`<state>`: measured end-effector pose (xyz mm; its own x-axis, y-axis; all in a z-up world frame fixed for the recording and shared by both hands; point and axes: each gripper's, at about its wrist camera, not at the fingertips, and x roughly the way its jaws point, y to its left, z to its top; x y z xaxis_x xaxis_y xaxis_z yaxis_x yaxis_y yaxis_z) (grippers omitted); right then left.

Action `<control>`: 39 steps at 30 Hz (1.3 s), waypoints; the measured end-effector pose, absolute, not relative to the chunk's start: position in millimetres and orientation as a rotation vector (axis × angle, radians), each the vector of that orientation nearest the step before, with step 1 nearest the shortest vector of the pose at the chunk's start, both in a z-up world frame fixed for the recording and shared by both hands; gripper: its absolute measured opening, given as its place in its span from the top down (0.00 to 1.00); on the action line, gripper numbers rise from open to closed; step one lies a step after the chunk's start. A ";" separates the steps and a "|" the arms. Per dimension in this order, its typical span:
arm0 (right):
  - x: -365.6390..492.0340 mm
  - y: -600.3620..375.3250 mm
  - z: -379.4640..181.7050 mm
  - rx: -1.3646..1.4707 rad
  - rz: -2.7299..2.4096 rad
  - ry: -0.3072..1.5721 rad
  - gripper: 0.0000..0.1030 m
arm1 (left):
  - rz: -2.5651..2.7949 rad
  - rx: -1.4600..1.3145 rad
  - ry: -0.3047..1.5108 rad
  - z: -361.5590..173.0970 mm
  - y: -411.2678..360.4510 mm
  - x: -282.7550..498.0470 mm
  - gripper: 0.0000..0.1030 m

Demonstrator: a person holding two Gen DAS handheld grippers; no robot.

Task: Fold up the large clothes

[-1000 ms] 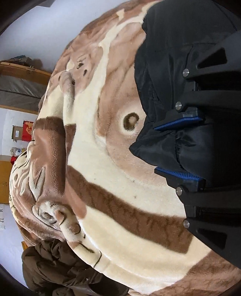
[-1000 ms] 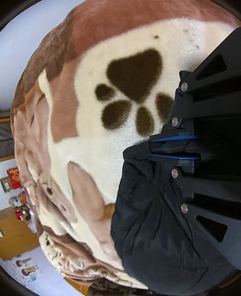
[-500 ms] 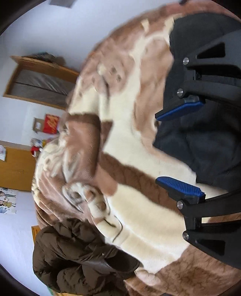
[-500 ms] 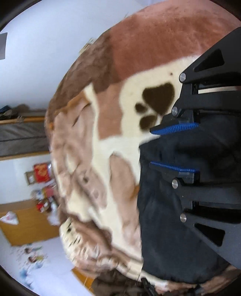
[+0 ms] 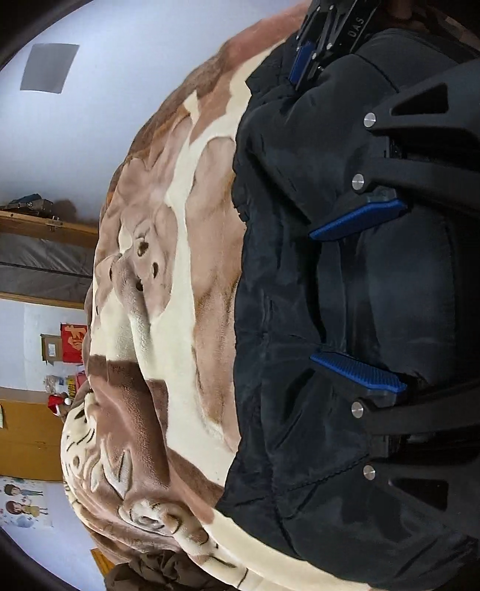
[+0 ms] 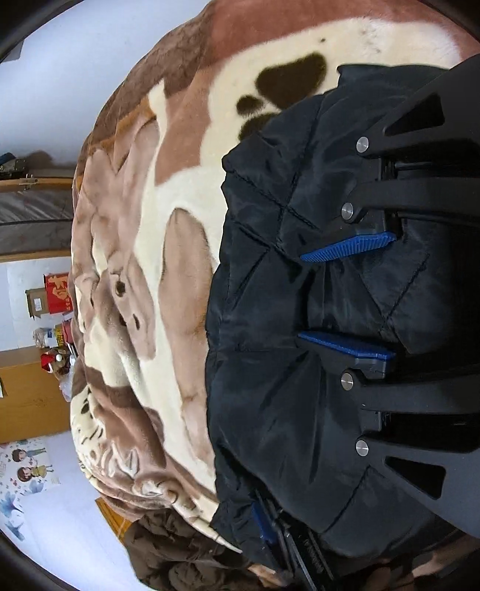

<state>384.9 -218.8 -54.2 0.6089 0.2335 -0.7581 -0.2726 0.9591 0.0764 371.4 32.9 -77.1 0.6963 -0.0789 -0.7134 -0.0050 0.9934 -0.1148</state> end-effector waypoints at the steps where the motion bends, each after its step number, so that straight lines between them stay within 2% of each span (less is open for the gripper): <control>1: 386.1 -218.2 -58.8 -0.048 0.286 0.865 0.62 | -0.037 -0.107 0.799 -79.1 31.4 373.1 0.35; 5: 389.2 -212.5 -60.4 -0.072 0.260 0.870 0.62 | -0.014 -0.075 0.823 -79.4 25.0 373.0 0.35; 8: 383.7 -219.8 -40.7 -0.044 0.262 0.881 0.61 | -0.032 -0.075 0.855 -60.1 29.8 366.9 0.36; 13: 377.2 -250.7 -8.6 -0.021 0.212 0.796 0.61 | 0.014 -0.004 0.769 -30.9 69.8 354.4 0.36; 18: 402.5 -275.7 -45.9 -0.002 0.148 0.900 0.61 | 0.112 -0.072 0.848 -65.7 119.5 371.3 0.35; 27: 415.1 -266.2 -70.4 -0.041 0.124 0.892 0.61 | 0.139 -0.097 0.829 -95.8 117.2 385.1 0.35; 35: 416.5 -264.9 -74.8 -0.039 0.116 0.884 0.61 | 0.147 -0.094 0.827 -98.9 116.5 385.1 0.35; 39: 415.6 -265.3 -55.6 -0.045 0.103 0.919 0.61 | 0.151 -0.105 0.852 -71.3 117.4 380.7 0.38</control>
